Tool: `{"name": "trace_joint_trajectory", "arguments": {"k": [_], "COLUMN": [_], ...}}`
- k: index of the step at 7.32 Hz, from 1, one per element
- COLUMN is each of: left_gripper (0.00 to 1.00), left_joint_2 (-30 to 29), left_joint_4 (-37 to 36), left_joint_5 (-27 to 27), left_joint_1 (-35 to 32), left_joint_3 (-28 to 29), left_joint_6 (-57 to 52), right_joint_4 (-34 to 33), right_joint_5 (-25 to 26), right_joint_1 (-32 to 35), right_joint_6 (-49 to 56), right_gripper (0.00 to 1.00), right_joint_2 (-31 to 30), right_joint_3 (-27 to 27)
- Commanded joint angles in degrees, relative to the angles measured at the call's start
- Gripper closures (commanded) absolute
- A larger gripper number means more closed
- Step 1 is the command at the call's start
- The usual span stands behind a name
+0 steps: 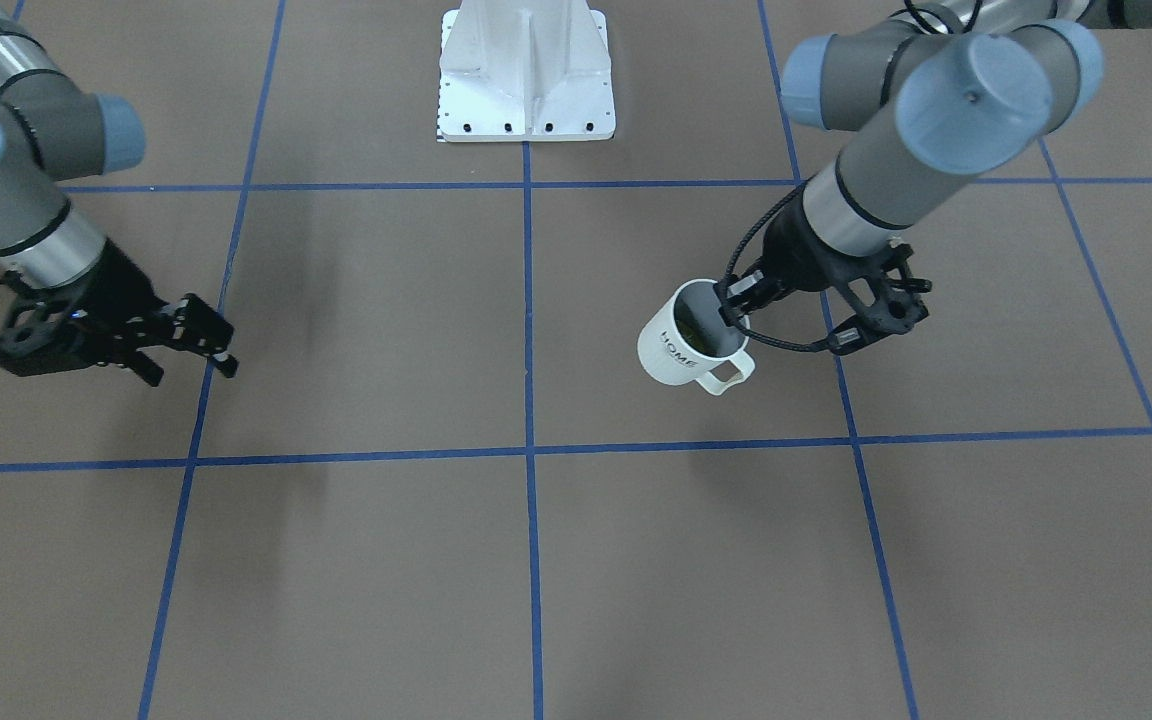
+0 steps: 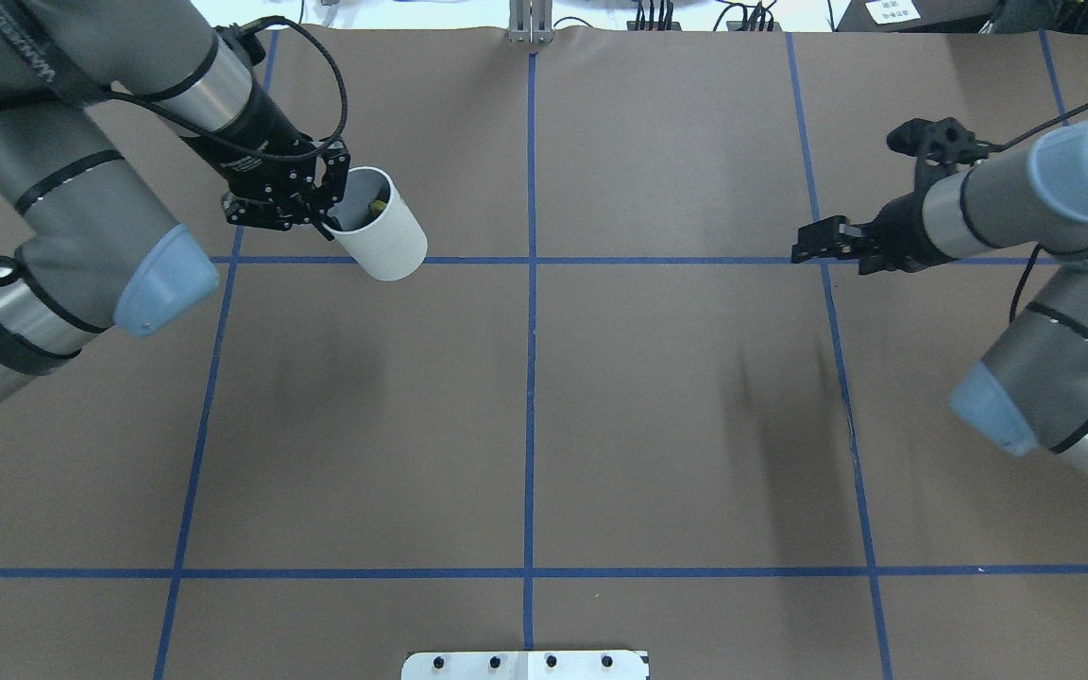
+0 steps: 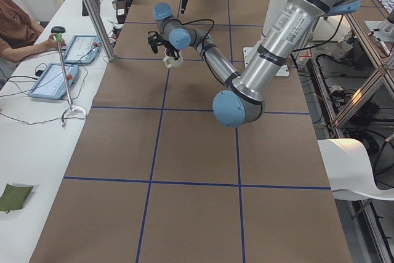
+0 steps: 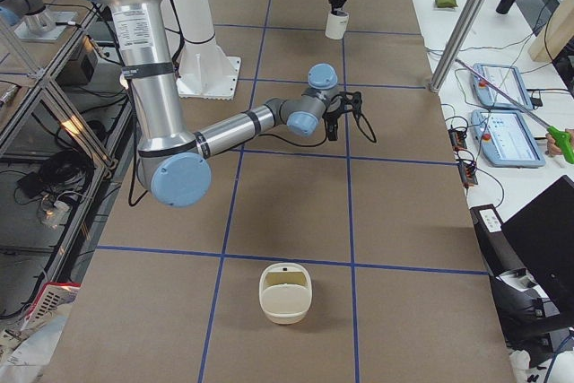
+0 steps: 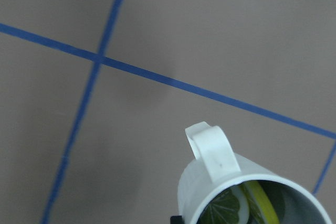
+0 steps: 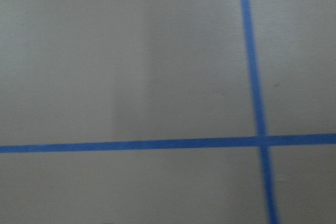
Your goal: Left arm hands cup to right arm to dump lemon
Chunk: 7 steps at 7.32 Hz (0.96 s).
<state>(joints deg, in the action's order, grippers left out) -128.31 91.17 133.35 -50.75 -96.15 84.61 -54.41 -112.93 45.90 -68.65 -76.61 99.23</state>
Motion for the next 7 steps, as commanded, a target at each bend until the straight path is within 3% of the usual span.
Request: {"name": "trace_joint_trajectory", "arguments": {"k": [1, 2, 3, 4, 5, 7], "left_gripper": [1.00, 1.00, 1.00, 1.00, 1.00, 1.00], "left_joint_2": [-8.8, -9.5, -11.9, -16.5, -21.9, -28.0], "left_joint_4": [-0.1, -0.1, -0.5, -3.3, -7.2, -11.5], "left_joint_5": [-2.9, -4.3, -5.1, -5.3, -5.5, -9.1], "left_joint_1": [2.1, 3.3, 3.6, 4.9, 5.0, 7.4], "left_joint_3": [6.8, 7.6, 9.8, 13.4, 17.4, 22.7], "left_joint_6": [7.6, 7.8, 7.9, 7.9, 7.9, 7.8], "right_joint_4": [0.3, 0.0, -0.4, -0.4, -0.5, -0.3], "right_joint_5": [28.6, 38.9, 44.0, 50.5, 60.9, 68.6], "right_joint_1": [-16.9, -22.8, -25.3, -28.5, -32.7, -34.8], "right_joint_6": [-10.8, -12.4, -12.4, -11.4, -7.1, 4.2], "right_gripper": [0.00, 0.00, 0.00, 0.02, 0.04, 0.08], "right_joint_2": [4.8, 6.1, 9.3, 10.8, 11.8, 14.4], "right_joint_3": [4.5, 5.2, 4.9, 4.9, 4.3, 0.5]}}
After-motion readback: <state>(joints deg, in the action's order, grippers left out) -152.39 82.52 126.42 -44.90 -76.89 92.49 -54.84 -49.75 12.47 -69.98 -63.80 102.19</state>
